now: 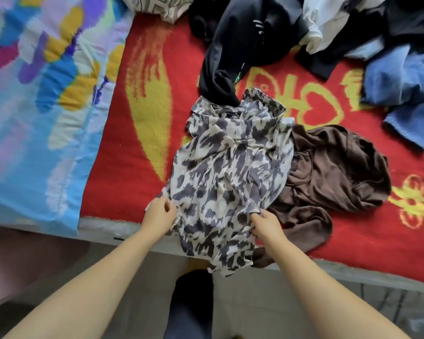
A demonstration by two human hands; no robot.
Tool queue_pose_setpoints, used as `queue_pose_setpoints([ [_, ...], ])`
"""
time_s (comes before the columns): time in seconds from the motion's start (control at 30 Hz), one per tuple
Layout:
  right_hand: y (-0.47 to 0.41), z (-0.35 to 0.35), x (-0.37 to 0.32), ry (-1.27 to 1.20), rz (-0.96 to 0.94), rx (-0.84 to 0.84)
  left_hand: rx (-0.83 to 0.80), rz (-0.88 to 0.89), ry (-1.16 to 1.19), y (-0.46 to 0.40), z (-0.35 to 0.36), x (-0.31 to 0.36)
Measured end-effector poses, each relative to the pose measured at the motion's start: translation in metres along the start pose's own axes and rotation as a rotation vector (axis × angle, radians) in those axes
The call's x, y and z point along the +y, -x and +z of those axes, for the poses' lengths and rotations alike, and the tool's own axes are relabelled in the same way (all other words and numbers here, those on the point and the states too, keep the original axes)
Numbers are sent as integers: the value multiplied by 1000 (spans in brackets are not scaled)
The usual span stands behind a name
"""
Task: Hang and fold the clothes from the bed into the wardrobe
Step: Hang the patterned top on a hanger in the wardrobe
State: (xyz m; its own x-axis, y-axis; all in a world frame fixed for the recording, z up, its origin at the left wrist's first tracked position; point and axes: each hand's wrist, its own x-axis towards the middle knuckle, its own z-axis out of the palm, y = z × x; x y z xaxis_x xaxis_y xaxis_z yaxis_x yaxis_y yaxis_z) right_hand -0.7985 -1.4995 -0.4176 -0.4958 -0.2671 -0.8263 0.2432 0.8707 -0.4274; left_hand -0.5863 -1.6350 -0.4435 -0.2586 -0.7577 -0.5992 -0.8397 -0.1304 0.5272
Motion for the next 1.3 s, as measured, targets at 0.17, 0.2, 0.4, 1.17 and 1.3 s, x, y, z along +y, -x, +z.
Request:
queue_pose_setpoints([
  [0.17,47,3,8,-237,39,-117,-70,-217,769,63,-8,20],
  [0.2,59,2,12,-247,17,-141,-110,-305,1025,78,-11,28],
  [0.4,128,-22,26,-610,27,-323,-111,-380,1377,165,-39,64],
  [1.17,468,-45,105,496,-550,-1095,356,-284,1730,562,-46,-72],
  [1.3,502,-22,130,1104,-671,-983,448,-73,1518,613,-90,-99],
])
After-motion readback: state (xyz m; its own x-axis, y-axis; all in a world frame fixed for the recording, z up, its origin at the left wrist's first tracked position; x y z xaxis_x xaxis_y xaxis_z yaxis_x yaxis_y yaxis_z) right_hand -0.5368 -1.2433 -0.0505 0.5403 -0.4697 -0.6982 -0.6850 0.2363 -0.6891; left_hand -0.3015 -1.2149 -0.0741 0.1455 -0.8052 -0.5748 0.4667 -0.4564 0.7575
